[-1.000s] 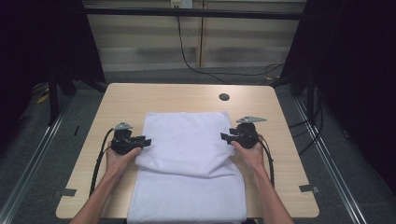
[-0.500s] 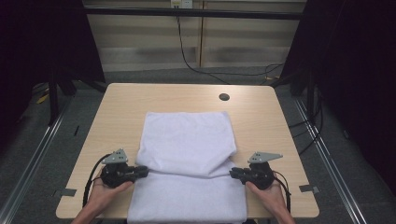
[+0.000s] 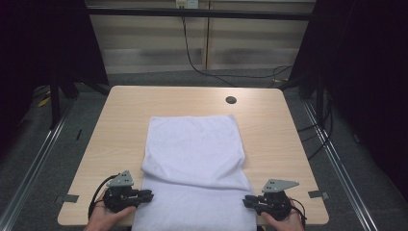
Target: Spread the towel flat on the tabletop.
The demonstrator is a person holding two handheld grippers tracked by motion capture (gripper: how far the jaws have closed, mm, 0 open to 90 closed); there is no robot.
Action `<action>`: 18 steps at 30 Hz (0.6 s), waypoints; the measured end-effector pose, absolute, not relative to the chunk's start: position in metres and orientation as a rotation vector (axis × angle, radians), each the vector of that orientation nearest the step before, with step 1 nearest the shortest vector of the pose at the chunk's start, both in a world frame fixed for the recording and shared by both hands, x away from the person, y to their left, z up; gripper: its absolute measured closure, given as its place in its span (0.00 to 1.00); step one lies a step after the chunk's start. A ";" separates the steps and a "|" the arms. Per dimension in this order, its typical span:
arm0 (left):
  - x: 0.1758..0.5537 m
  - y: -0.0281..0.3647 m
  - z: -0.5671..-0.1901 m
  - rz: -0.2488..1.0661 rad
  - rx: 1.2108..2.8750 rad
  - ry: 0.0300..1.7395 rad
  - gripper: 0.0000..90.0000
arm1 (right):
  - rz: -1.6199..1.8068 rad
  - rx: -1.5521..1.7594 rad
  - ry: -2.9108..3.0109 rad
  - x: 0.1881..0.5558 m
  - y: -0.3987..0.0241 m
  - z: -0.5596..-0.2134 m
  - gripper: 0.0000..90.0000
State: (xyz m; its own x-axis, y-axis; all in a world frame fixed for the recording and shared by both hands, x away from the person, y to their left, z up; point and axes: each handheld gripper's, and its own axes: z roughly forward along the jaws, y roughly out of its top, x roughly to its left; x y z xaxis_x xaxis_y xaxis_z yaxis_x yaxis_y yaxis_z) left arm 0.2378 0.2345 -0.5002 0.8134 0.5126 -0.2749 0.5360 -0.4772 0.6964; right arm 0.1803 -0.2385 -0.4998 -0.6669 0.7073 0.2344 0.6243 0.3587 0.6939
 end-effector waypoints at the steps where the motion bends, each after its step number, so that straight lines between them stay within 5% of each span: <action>1: 0.238 0.234 -0.500 -0.036 2.163 0.768 0.86 | 1.213 1.231 2.507 0.178 -0.238 -0.500 0.88; 11: 0.219 0.241 -0.487 -0.096 2.132 0.689 0.80 | 1.293 1.187 2.484 0.182 -0.230 -0.490 0.79; 18: 0.265 0.232 -0.473 0.025 2.050 0.738 0.74 | 1.286 1.196 2.403 0.221 -0.227 -0.484 0.75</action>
